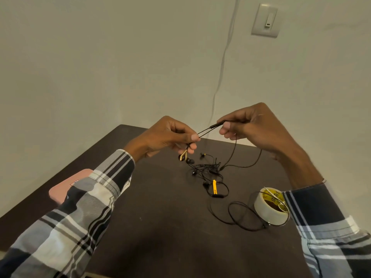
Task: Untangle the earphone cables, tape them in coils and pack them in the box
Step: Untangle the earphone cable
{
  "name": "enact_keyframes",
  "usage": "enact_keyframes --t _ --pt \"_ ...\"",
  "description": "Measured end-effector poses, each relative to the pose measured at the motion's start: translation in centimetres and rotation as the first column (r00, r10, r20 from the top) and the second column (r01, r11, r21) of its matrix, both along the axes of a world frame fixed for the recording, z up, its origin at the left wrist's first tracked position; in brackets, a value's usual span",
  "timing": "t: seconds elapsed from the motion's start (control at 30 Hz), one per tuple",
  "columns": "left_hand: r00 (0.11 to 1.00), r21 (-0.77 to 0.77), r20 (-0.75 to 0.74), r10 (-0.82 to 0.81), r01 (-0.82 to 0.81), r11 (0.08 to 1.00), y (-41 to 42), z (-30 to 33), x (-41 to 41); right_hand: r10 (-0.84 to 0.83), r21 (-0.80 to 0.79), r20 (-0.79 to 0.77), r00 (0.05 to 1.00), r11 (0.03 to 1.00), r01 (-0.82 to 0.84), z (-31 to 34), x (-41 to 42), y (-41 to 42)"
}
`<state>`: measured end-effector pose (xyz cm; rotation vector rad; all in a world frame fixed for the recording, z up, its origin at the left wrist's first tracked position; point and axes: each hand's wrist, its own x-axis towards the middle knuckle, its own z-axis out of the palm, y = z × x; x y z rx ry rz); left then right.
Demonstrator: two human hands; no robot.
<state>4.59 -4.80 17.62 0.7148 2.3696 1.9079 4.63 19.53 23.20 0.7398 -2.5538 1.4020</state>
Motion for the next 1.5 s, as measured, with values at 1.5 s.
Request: enact_keyframes --t 1.5 --pt "1.0 0.329 -0.023 0.002 0.005 0.944 1.7 -0.5 0.5 0.169 -0.065 0.188 0.967 0.985 -0.159 0.0 0.1 1.0"
